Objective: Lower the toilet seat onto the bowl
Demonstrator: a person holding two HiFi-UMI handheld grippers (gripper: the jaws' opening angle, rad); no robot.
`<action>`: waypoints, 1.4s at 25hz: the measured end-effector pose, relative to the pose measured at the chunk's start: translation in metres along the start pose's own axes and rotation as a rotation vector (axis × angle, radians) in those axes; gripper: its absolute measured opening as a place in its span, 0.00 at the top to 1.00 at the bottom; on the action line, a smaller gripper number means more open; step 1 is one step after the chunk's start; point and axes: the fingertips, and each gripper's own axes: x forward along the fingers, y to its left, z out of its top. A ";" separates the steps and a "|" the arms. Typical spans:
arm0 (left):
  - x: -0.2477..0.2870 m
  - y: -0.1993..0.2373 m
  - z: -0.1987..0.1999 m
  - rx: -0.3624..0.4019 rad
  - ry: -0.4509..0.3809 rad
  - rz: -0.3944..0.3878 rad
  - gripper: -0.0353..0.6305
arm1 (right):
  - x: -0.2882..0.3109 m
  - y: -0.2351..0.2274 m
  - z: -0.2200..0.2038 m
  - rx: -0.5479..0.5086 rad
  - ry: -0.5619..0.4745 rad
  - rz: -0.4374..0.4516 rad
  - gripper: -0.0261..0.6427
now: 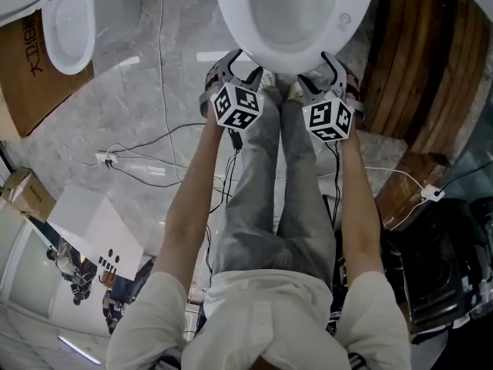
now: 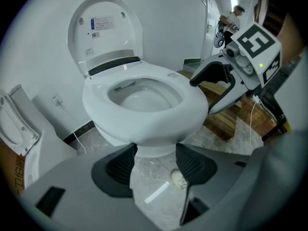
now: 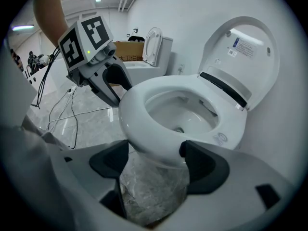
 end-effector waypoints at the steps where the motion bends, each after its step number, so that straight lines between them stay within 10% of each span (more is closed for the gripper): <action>1: 0.002 0.000 -0.001 -0.001 0.003 -0.003 0.53 | 0.002 0.000 -0.001 0.000 0.004 -0.002 0.41; 21: 0.020 -0.004 -0.010 -0.057 0.033 -0.045 0.53 | 0.018 0.002 -0.014 0.051 0.037 0.012 0.40; 35: -0.021 0.006 0.025 -0.129 -0.118 -0.008 0.64 | -0.023 -0.008 0.022 0.246 -0.108 -0.010 0.56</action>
